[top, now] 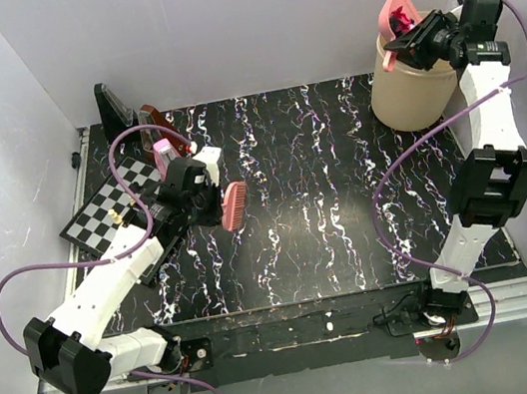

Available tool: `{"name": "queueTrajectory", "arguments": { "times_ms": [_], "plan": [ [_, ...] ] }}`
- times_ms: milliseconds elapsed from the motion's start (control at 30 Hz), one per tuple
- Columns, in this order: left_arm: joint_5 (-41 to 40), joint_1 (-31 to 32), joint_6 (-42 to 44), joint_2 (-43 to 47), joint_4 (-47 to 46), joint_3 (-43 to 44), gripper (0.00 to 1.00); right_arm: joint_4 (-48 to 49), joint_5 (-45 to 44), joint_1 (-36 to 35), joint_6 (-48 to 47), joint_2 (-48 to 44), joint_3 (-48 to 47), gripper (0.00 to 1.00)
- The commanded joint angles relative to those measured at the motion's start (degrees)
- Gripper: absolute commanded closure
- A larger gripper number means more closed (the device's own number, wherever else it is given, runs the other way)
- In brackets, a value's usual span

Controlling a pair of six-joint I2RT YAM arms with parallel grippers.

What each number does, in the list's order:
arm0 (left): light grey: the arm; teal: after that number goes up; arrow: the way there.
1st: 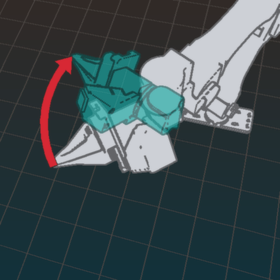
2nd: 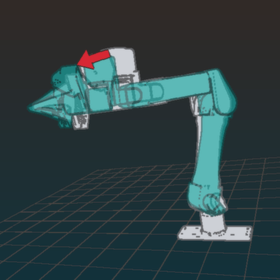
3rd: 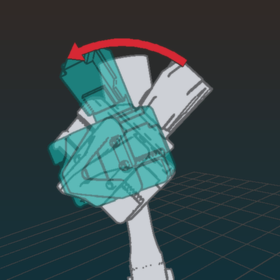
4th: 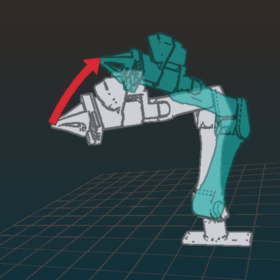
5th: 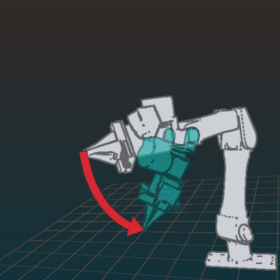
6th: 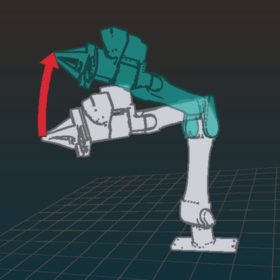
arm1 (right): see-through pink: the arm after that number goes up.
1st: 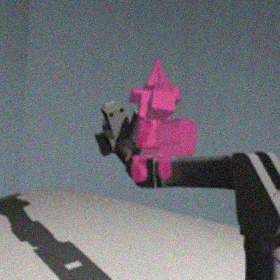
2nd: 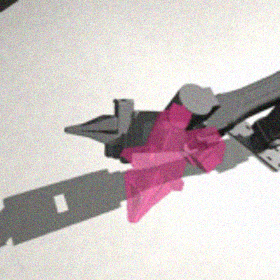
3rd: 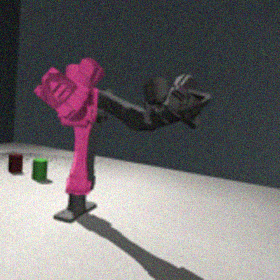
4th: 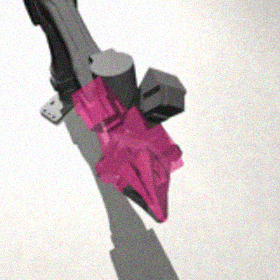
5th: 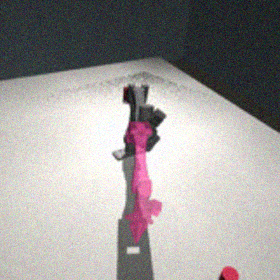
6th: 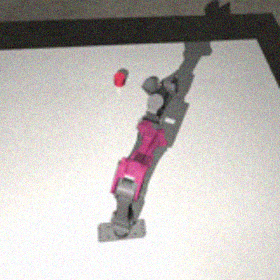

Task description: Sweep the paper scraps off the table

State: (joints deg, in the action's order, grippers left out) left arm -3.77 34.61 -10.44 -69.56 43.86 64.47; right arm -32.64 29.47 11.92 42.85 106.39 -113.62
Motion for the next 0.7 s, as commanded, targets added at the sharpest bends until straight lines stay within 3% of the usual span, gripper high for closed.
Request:
{"name": "queueTrajectory", "arguments": {
  "times_ms": [0,67,400,667],
  "plan": [
    [0.6,0.0,0.6,0.1,-1.7,-0.2,1.0,32.0,13.8,2.6,19.2,-3.3,9.9,0.99],
    [0.7,0.0,0.6,0.3,-1.6,-0.2,1.0,46.4,14.6,3.9,26.8,-4.9,17.7,0.99],
    [1.3,0.0,0.6,0.1,-1.7,-0.4,1.0,89.7,12.4,7.7,54.0,-3.6,39.2,0.99],
    [1.4,0.0,0.6,0.0,-1.6,-0.5,1.0,101.3,10.5,8.0,63.0,-1.4,39.4,0.99]
  ]
}}
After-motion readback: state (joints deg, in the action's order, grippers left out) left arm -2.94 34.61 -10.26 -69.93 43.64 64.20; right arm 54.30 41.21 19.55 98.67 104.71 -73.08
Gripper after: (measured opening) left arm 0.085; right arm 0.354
